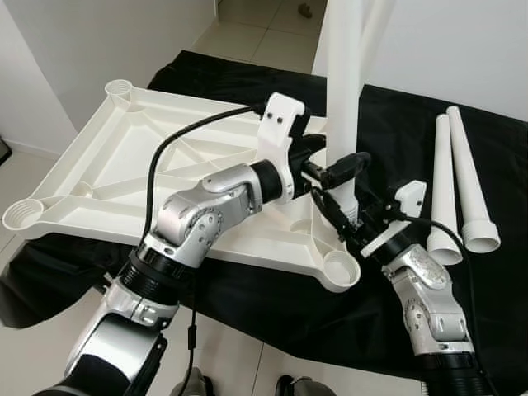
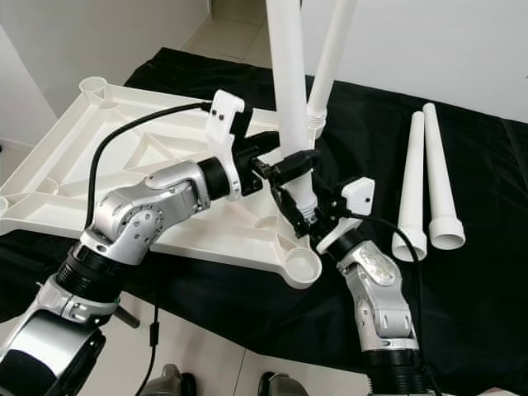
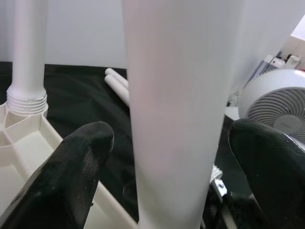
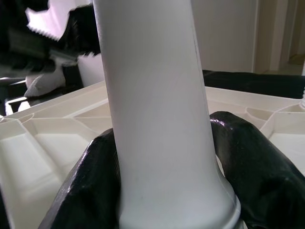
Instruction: Building children table
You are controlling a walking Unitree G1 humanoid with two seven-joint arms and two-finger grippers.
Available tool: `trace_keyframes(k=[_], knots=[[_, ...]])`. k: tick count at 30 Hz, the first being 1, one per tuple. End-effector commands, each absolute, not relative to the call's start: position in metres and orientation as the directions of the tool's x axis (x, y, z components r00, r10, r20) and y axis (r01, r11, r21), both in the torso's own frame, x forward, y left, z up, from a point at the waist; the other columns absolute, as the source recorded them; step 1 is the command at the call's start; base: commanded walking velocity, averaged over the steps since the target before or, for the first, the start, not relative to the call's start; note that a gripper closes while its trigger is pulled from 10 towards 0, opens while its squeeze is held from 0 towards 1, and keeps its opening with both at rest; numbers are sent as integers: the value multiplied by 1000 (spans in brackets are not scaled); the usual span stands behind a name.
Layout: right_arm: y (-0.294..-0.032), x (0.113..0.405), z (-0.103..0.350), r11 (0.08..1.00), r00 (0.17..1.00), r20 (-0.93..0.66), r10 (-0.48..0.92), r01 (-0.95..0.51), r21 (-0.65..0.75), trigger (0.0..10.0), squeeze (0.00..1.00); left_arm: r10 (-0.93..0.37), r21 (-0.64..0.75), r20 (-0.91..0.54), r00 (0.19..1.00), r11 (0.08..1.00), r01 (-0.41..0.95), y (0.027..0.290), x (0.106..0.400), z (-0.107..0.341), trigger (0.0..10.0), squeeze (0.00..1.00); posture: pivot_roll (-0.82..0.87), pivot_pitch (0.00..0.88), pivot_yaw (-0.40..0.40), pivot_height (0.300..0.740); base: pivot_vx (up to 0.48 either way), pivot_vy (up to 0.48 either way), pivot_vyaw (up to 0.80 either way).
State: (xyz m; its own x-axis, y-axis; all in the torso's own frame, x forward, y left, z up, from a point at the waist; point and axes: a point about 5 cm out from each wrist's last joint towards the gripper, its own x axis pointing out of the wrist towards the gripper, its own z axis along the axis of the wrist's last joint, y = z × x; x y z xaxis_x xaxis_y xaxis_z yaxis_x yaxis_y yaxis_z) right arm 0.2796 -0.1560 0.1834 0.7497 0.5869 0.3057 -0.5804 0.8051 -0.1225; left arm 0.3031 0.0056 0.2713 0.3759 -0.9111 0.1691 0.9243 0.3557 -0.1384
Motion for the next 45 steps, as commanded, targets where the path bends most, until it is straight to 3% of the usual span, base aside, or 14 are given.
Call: trace_keyframes(k=[1,12,13,15,16,29,30,31,32,33,34,39,40,45], knots=[[-153,274,183,793,734,307,605,-592,-148,10000,0,-976,-88,219,-16,-36,996,2,286,279,10000,0,33,119,-18,740,0,0,0],[-154,262,170,818,771,281,572,-563,-121,10000,0,-957,-79,287,-51,-76,994,9,292,313,9451,0,32,123,-13,740,0,0,0],[-155,261,169,820,773,279,569,-559,-125,10000,0,-951,-84,303,-60,-89,993,8,289,317,5922,0,31,124,-12,740,0,0,0],[-155,260,169,821,774,277,569,-557,-127,10000,0,-947,-89,314,-63,-96,991,7,288,320,5922,0,31,123,-11,740,0,0,0],[-156,260,169,825,779,275,563,-550,-132,10000,0,-938,-88,336,-81,-117,989,6,284,324,0,0,30,123,-10,740,0,0,0],[-159,266,176,837,789,281,547,-525,-154,10000,0,-924,-131,362,-123,-181,975,-2,273,328,0,0,32,117,-13,740,0,0,0],[-159,266,177,836,787,284,548,-526,-156,10000,247,-925,-136,362,-118,-178,975,-2,274,328,0,0,32,117,-13,740,0,0,0],[-159,267,179,840,788,292,542,-521,-155,10000,1000,-926,-141,361,-112,-173,975,-2,275,329,0,0,32,117,-13,740,0,0,0],[-160,268,180,843,789,300,537,-515,-155,10000,1000,-928,-145,359,-101,-163,976,-1,278,328,0,0,37,109,-18,740,0,0,0],[-160,268,181,843,786,307,537,-513,-159,10000,1000,-931,-150,354,-90,-151,977,-1,280,328,4471,0,37,109,-18,740,0,0,0],[-160,269,183,845,787,311,533,-507,-167,10000,1000,-934,-153,350,-67,-128,980,0,284,328,10000,0,39,107,-20,740,0,0,0],[-159,270,187,842,784,307,539,-508,-182,10000,1000,-936,-171,353,-15,-81,982,0,290,328,10000,0,40,102,-22,740,0,0,0],[-157,272,191,839,786,294,544,-508,-196,10000,0,-936,-169,352,-1,-64,984,-2,291,328,10000,0,41,101,-22,740,0,0,0],[-151,275,194,825,790,243,563,-518,-227,10000,0,-940,-137,339,29,-19,990,-5,293,326,10000,0,43,98,-25,740,0,0,0]])
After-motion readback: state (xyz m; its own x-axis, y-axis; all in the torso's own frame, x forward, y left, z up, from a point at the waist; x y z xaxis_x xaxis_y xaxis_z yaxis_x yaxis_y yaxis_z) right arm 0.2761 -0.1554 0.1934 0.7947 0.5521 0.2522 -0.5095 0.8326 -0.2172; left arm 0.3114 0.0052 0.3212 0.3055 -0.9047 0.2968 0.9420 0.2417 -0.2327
